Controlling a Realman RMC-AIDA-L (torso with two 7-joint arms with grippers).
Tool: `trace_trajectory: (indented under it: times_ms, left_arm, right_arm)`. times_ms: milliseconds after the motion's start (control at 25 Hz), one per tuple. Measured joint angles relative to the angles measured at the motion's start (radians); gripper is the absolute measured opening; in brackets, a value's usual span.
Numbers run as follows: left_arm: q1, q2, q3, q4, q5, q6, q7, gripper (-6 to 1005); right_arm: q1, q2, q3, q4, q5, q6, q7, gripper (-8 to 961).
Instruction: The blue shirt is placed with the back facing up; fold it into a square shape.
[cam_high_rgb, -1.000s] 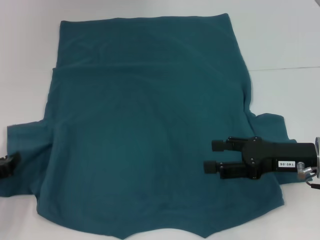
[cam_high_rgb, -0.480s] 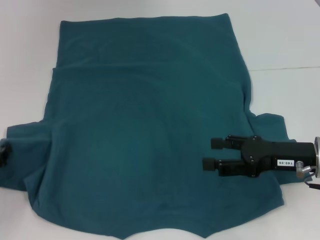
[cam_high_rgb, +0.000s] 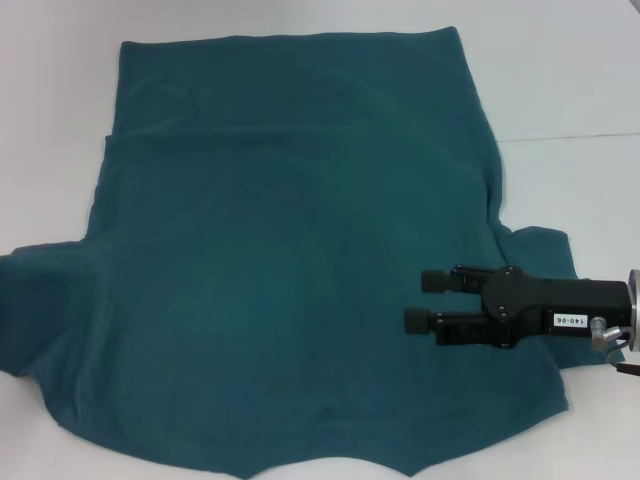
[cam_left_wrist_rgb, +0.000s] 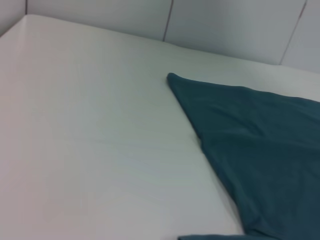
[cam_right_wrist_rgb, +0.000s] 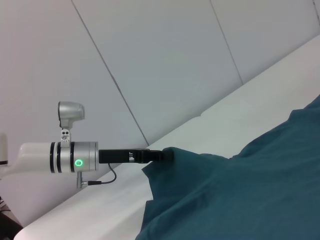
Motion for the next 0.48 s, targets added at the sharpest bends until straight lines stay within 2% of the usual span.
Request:
trace_trajectory:
  times_ms: [480]
  left_arm:
    - [-0.009, 0.001, 0.002, 0.031, -0.003, -0.016, -0.001, 48]
  right_arm:
    - [-0.001, 0.0, 0.0, 0.008, 0.001, 0.002, 0.0, 916]
